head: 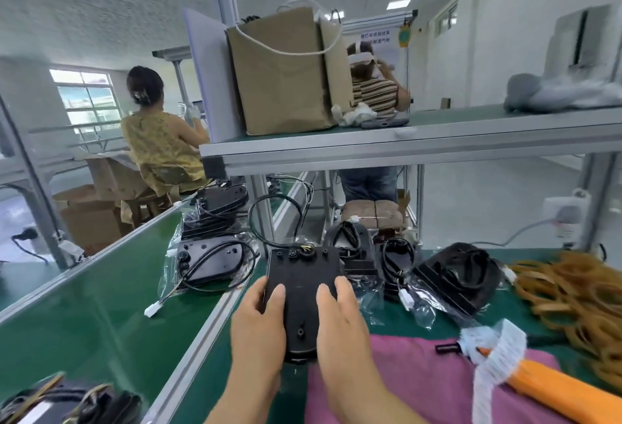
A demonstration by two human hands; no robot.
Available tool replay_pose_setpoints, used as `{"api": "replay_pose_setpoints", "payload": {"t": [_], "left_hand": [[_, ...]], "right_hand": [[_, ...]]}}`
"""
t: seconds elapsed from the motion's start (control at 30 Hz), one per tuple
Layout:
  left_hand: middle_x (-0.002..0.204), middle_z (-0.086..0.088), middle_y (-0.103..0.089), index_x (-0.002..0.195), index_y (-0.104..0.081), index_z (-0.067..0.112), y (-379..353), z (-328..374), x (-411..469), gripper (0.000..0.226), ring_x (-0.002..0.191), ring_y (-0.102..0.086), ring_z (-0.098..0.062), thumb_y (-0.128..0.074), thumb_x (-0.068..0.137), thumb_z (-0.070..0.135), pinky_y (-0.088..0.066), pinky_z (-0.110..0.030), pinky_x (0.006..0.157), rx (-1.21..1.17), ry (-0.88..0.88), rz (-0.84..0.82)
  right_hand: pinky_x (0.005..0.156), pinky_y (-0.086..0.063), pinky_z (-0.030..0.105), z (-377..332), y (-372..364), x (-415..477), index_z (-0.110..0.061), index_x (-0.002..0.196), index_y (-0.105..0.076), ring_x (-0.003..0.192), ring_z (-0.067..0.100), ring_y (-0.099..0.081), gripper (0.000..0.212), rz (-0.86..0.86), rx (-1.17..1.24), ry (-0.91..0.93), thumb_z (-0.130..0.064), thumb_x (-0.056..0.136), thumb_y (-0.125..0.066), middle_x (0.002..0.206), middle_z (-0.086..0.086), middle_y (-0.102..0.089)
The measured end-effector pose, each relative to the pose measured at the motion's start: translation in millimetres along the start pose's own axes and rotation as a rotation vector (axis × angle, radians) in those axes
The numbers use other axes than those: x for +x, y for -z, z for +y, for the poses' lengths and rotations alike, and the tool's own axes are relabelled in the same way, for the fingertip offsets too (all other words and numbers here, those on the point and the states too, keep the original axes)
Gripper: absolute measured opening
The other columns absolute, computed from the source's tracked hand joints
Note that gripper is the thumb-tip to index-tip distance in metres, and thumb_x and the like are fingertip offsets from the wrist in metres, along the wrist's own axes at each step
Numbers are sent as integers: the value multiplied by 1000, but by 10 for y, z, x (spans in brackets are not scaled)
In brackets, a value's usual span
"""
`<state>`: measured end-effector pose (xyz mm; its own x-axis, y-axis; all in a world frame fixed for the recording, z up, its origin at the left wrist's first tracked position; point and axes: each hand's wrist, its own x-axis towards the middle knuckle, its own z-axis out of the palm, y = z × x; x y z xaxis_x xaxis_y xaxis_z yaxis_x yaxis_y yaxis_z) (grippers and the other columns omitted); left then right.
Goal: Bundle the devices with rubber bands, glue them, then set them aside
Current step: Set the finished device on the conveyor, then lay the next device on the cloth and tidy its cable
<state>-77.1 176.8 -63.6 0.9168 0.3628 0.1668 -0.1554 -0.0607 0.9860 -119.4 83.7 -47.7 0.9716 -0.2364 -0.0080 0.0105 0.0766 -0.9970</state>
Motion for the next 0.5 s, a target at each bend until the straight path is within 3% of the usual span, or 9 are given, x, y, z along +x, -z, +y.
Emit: {"api": "replay_pose_setpoints", "payload": {"t": [0.1, 0.23, 0.33, 0.43, 0.5], "left_hand": [[98, 24, -65, 121, -63, 28, -112, 77, -431, 26, 90, -67, 0, -59, 97, 19, -54, -21, 79, -10, -2, -29], [102, 20, -67, 113, -62, 31, -265, 95, -938, 23, 84, -65, 9, -57, 98, 15, -47, -3, 64, 3, -7, -80], [111, 12, -68, 121, -62, 27, -371, 48, -1275, 26, 97, -65, -1, -56, 98, 14, -52, -12, 79, 6, 53, -109], [98, 15, -67, 107, -62, 28, -440, -106, -1507, 24, 86, -62, 5, -55, 97, 7, -46, -5, 66, 74, 94, -127], [104, 8, -68, 114, -60, 21, -455, -230, -1598, 22, 91, -63, -5, -53, 98, 7, -44, -10, 71, 182, 123, -169]], "right_hand": [[123, -15, 33, -40, 338, -313, -31, 155, -20, 146, 0, -16, 57, 33, -9, 19, -38, 102, -38, 160, -19, -18], [121, -15, 29, -26, 781, -683, -31, 154, -23, 144, -2, -19, 55, 76, -52, 35, -35, 102, -41, 159, -20, -22], [118, -13, 23, 51, 1063, -893, -30, 154, -25, 145, 0, -19, 55, 93, -105, 12, -35, 103, -41, 159, -19, -22], [120, -16, 28, 199, 1252, -1014, -26, 154, -28, 146, 5, -21, 54, 100, -137, -50, -33, 102, -44, 159, -15, -24], [119, -17, 28, 340, 1338, -1063, -24, 152, -33, 146, 9, -24, 52, 118, -178, -85, -32, 103, -45, 159, -11, -27]]}}
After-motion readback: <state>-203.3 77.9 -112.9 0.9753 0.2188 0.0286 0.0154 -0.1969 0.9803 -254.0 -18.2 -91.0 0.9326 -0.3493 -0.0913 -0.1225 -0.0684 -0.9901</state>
